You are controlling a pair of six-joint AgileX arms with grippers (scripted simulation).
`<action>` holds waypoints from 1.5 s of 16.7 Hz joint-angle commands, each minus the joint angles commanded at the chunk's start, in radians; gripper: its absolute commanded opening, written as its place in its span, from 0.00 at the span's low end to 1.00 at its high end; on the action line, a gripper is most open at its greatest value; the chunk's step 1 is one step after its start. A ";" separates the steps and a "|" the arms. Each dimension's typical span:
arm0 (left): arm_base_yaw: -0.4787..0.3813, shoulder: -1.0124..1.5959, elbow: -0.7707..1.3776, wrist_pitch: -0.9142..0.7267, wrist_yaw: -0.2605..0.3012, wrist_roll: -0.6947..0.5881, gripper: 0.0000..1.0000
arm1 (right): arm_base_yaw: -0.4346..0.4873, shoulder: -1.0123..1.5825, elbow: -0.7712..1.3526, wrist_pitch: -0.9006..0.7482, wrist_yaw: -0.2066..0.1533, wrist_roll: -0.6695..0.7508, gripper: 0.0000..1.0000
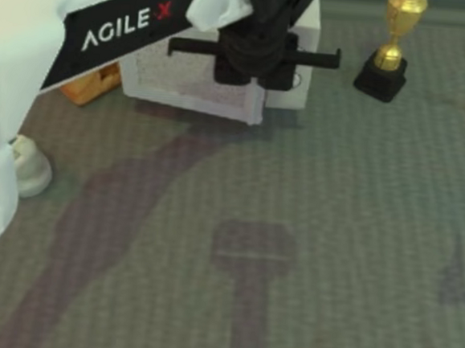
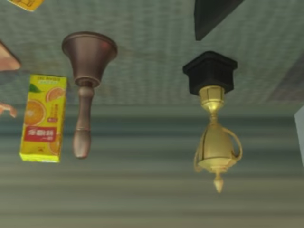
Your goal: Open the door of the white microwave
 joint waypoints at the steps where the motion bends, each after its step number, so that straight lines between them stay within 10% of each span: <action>1: 0.000 0.000 0.000 0.000 0.000 0.000 0.00 | 0.000 0.000 0.000 0.000 0.000 0.000 1.00; 25: 0.008 -0.100 -0.157 0.083 0.047 0.099 0.00 | 0.000 0.000 0.000 0.000 0.000 0.000 1.00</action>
